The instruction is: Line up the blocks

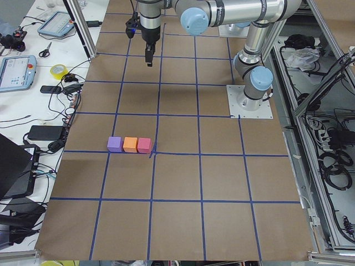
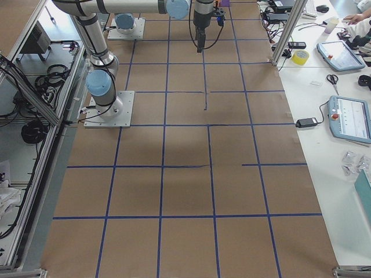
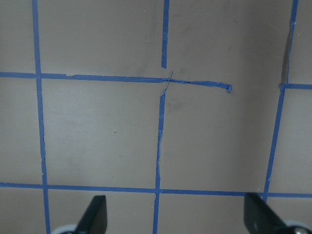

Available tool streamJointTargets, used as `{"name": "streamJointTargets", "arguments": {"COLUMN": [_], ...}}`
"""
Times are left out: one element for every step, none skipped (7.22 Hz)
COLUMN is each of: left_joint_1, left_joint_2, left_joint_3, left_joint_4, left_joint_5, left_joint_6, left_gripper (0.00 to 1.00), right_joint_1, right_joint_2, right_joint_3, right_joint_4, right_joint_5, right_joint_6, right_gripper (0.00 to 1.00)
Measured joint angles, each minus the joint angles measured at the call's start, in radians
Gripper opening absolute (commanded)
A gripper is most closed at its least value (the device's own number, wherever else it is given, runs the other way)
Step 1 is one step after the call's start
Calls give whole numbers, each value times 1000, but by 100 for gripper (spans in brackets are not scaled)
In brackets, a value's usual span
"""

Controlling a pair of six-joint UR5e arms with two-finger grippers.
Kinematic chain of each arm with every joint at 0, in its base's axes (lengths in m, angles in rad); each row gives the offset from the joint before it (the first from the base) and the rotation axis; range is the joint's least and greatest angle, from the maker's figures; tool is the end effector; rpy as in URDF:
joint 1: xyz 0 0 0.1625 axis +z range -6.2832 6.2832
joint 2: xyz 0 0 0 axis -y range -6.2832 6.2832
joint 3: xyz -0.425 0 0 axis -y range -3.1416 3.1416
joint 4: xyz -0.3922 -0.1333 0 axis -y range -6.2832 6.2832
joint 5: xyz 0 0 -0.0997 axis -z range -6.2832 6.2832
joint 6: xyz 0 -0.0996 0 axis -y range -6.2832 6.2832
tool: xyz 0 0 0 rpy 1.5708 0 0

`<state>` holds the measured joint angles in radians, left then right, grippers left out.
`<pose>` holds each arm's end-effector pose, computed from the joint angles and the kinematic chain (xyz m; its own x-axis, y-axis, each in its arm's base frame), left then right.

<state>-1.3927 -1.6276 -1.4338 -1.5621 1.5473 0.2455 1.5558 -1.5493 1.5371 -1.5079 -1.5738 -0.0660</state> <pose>-0.0408 -0.5390 0.5279 -0.9977 0.0684 0.0011 0.0681 0.9934 -0.0918 0.1256 -0.4978 0.4877 -0.9987 -0.0510 -0.0003 -0.0510 0.9974 0.0508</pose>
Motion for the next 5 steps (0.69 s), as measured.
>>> {"name": "streamJointTargets", "arguments": {"left_joint_1": [-84, -158, -213, -250, -273], "left_joint_2": [6, 17, 25, 27, 35], "left_joint_3": [-23, -47, -62, -72, -78], "left_joint_4": [27, 51, 69, 82, 91], "left_joint_5": [4, 15, 42, 71, 83], "left_joint_6": [-104, -191, -237, -261, -273], "left_gripper": [100, 100, 100, 100, 100], "right_joint_1": [0, 0, 0, 0, 0], "right_joint_2": [0, 0, 0, 0, 0], "right_joint_3": [0, 1, 1, 1, 2], "right_joint_4": [0, 0, 0, 0, 0], "right_joint_5": [0, 0, 0, 0, 0], "right_joint_6": [0, 0, 0, 0, 0], "right_gripper": [100, 100, 100, 100, 100]}}
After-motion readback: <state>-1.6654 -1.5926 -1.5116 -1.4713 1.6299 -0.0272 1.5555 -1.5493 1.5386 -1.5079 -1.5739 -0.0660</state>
